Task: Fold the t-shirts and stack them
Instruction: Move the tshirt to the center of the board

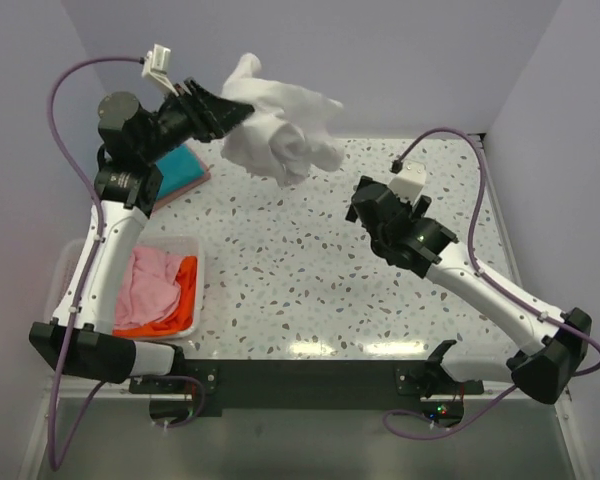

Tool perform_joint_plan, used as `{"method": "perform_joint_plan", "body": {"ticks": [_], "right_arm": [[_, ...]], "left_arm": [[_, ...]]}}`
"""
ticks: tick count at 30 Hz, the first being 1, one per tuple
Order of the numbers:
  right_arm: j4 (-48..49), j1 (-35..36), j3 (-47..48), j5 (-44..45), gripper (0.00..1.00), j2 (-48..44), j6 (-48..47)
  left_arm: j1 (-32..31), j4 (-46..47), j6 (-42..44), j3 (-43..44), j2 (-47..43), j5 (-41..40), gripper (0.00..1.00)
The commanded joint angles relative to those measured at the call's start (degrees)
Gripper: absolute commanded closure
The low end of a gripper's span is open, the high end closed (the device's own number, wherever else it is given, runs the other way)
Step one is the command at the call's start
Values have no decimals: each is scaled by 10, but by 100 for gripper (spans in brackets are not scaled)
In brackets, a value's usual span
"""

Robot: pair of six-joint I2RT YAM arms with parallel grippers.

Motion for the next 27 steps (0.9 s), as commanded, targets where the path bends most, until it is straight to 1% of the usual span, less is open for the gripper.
{"method": "perform_joint_plan", "body": {"ticks": [1, 2, 3, 4, 5, 6, 7, 8, 10, 12, 15, 18, 21, 26, 27], "right_arm": [[-14, 0, -10, 65, 1, -39, 41], [-21, 0, -12, 66, 1, -40, 44], [-40, 0, -12, 69, 1, -41, 48], [-49, 1, -12, 69, 1, -42, 57], [-58, 0, -13, 69, 1, -39, 61], [-74, 1, -14, 67, 1, -38, 65], [-82, 0, -15, 60, 1, -38, 72], [-88, 0, -16, 56, 1, -33, 77], [-103, 0, -24, 41, 1, -30, 88], [-107, 0, -38, 32, 1, -25, 93], [-111, 0, -55, 22, 1, -21, 121], [-104, -11, -71, 0, 1, -18, 139], [-83, -25, -89, -45, 1, -10, 139], [-72, -47, -94, -76, 1, 13, 140], [-68, -60, -95, -82, 1, 17, 138]], "left_arm": [[-6, -21, -19, -119, -13, 56, 29], [-6, -108, 7, -140, -14, 41, 24], [-6, -154, 71, -157, -12, 17, 16], [-6, -193, 102, -186, -7, -37, 13], [-6, -253, 131, -199, -5, -62, 6], [-6, -279, 176, -209, -1, -89, 5], [-6, -301, 195, -220, 3, -135, 4], [-6, -325, 211, -226, 3, -150, 4], [-6, -336, 234, -241, -2, -184, 4], [-6, -332, 238, -249, -7, -188, 4], [-6, -313, 230, -264, -5, -171, 4], [-6, -304, 220, -269, 18, -155, 4], [-6, -299, 217, -266, 37, -160, 5], [-6, -261, 224, -241, 65, -179, 6], [-6, -255, 228, -232, 81, -182, 7]]}}
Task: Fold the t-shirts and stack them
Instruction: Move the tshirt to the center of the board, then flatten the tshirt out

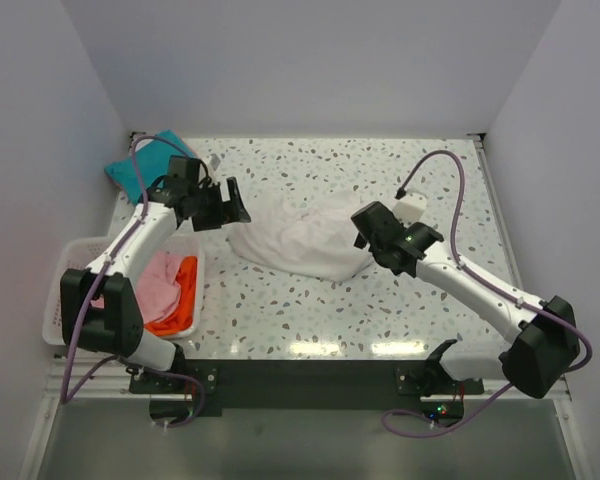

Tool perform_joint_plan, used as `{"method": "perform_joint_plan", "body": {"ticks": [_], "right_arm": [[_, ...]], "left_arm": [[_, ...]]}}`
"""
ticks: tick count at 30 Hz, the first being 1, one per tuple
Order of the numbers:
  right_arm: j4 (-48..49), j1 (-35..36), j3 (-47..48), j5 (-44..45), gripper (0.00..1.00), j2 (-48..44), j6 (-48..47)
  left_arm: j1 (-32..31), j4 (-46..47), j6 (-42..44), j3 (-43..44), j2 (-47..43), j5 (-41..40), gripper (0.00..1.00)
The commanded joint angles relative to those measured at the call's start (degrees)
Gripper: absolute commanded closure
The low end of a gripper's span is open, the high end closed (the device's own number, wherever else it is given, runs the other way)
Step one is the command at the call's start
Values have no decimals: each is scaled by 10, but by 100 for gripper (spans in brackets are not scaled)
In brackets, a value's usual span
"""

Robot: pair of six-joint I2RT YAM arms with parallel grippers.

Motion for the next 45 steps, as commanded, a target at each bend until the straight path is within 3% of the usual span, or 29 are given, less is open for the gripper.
{"method": "perform_joint_plan", "body": {"ticks": [1, 10, 20, 45], "right_arm": [[29, -26, -4, -35, 1, 13, 19], [145, -145, -56, -133, 5, 25, -23], [195, -226, 39, -187, 14, 157, -102], [186, -261, 145, -253, 20, 275, -149]], "left_arm": [[1, 49, 27, 35, 31, -22, 7], [1, 75, 43, 79, 128, -45, 16], [1, 87, 29, 179, 245, -15, 19], [-42, 148, 7, 338, 424, 11, 25]]}}
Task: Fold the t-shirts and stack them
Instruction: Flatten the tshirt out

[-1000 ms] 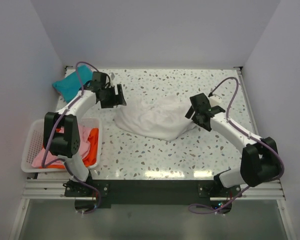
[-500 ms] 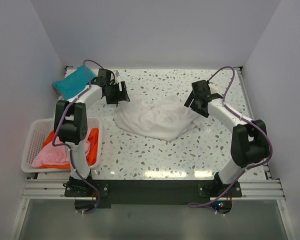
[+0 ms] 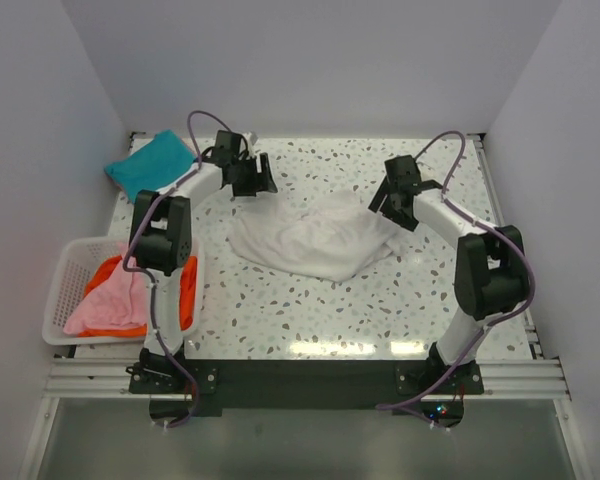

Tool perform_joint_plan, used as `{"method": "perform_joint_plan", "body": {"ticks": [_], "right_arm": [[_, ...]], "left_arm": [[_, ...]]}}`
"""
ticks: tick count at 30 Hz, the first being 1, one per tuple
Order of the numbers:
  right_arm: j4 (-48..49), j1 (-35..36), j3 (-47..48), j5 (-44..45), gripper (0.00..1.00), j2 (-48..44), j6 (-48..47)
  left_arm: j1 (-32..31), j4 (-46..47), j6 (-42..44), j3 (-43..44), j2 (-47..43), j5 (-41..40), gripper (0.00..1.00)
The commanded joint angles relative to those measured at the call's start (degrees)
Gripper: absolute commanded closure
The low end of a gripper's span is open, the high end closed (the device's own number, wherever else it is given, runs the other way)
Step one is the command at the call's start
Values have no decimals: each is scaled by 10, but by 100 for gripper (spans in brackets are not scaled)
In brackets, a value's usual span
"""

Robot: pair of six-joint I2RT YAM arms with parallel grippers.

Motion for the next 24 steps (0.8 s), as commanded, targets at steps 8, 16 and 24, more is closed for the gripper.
{"method": "perform_joint_plan", "body": {"ticks": [8, 16, 24], "right_arm": [[2, -12, 35, -17, 20, 5, -10], [0, -17, 29, -27, 20, 0, -12], [-2, -23, 23, -28, 21, -9, -17]], "left_arm": [[-35, 15, 3, 59, 34, -65, 27], [-45, 22, -4, 46, 42, -100, 43], [-50, 19, -7, 40, 28, -118, 100]]}}
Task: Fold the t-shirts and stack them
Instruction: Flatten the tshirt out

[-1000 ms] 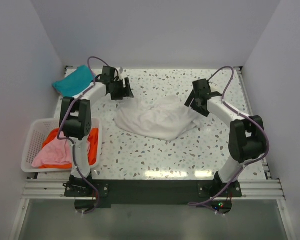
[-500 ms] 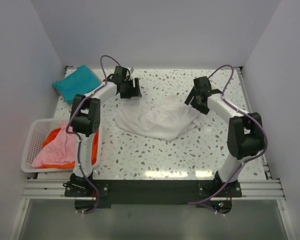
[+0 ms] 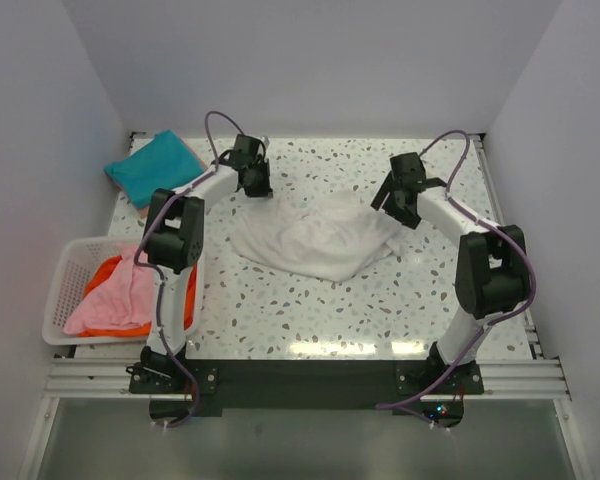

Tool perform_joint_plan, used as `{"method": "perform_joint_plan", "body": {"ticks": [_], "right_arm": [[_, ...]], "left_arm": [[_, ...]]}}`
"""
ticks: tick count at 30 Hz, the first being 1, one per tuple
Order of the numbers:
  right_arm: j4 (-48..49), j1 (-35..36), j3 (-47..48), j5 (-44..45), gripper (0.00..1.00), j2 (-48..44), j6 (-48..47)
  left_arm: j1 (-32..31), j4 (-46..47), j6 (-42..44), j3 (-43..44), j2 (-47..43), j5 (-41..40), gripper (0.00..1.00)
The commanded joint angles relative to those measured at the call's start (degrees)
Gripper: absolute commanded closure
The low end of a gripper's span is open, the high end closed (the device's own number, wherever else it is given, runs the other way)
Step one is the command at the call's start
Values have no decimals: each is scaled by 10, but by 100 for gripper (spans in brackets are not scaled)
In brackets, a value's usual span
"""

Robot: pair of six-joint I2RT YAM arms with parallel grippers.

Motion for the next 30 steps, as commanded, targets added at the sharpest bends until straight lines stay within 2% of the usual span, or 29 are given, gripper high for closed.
{"method": "perform_joint_plan", "body": {"ticks": [1, 3, 5, 9, 11, 12, 14, 15, 18, 21, 26, 30], "right_arm": [[-1, -6, 10, -1, 21, -15, -9], [-2, -6, 10, -1, 21, -20, -9], [-3, -8, 6, 0, 21, -25, -10], [-6, -9, -5, 6, 21, -35, -13], [-9, -10, -10, 8, 21, -37, -15], [-11, -11, -13, 8, 21, -37, -13], [-13, -11, -21, 8, 21, -40, -13], [-13, -11, -23, 7, 21, -42, -12], [-8, -11, -32, 6, 21, -47, -9], [-4, -10, -34, -2, 21, -44, -8], [12, -11, -13, -13, 24, -21, -17], [23, -11, 19, -14, 27, 10, -36]], "left_arm": [[-3, 21, -5, 0, -43, -21, 100], [3, 32, -16, -22, -88, -24, 100], [10, 76, -50, -62, -184, -17, 100], [38, 153, -102, -218, -384, 32, 100], [42, 173, -107, -269, -444, 67, 100], [45, 179, -108, -322, -473, 76, 100], [46, 196, -116, -378, -563, 94, 100], [48, 197, -117, -427, -592, 92, 100], [52, 151, -105, -487, -694, 56, 100], [54, 84, -67, -488, -718, 27, 100], [54, 8, -16, -466, -697, 27, 100], [54, -22, 6, -466, -693, 19, 100]]}}
